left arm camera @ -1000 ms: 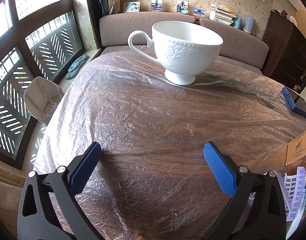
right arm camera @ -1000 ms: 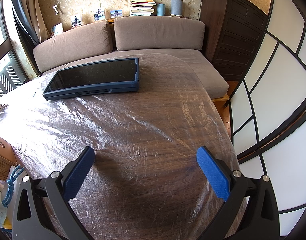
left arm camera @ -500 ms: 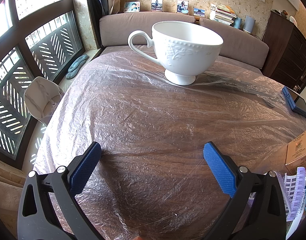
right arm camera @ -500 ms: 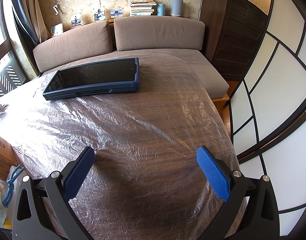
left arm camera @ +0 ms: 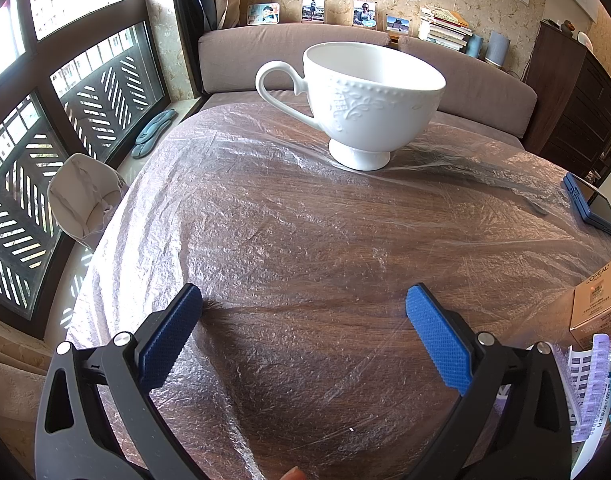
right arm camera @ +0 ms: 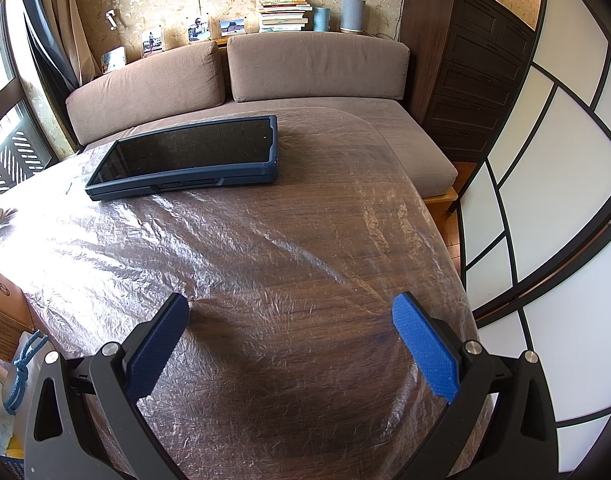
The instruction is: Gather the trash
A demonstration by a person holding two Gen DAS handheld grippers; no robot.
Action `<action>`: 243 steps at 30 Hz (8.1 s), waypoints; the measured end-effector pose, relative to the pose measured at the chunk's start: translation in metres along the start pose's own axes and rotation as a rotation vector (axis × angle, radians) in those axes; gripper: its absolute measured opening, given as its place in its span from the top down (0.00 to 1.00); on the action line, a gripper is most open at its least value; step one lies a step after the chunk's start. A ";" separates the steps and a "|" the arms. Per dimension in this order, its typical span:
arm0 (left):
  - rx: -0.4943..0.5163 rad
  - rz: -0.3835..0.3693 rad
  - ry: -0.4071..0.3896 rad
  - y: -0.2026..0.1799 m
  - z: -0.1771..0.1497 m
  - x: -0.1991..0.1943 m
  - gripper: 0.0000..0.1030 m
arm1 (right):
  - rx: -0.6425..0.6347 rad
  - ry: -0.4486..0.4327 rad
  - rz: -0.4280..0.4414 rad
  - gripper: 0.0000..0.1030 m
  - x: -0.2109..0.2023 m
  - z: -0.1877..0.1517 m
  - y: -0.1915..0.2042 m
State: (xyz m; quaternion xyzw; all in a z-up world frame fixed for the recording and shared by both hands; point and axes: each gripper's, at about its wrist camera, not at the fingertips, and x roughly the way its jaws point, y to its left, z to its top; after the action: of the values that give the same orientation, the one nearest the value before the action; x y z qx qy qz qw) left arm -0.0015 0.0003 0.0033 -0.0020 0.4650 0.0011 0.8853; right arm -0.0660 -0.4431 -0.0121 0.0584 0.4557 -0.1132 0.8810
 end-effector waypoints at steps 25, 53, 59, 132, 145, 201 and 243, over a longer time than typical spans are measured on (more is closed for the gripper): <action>0.088 -0.308 0.055 -0.039 -0.038 -0.065 0.01 | -0.295 -0.202 0.331 0.04 -0.174 -0.120 0.077; 0.138 -0.294 0.066 -0.070 -0.029 -0.037 0.07 | -0.316 -0.154 0.408 0.16 -0.140 -0.118 0.118; 0.167 -0.260 0.057 -0.070 -0.031 -0.035 0.07 | -0.327 -0.154 0.406 0.16 -0.135 -0.115 0.120; 0.044 -0.242 -0.047 -0.063 -0.114 -0.146 0.57 | -0.199 -0.128 0.482 0.41 -0.187 -0.135 0.103; 0.137 -0.282 -0.039 -0.058 -0.179 -0.180 0.57 | -0.174 -0.108 0.448 0.41 -0.233 -0.210 0.125; 0.279 -0.228 0.137 -0.087 -0.291 -0.149 0.57 | -0.201 0.164 0.356 0.41 -0.185 -0.321 0.141; 0.348 -0.192 0.266 -0.107 -0.296 -0.093 0.43 | -0.246 0.285 0.331 0.41 -0.136 -0.323 0.139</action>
State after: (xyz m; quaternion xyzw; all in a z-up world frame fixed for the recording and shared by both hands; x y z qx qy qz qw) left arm -0.2971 -0.1080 -0.0878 0.1064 0.5685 -0.1635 0.7992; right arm -0.3625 -0.2222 -0.0879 0.0398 0.5698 0.0981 0.8149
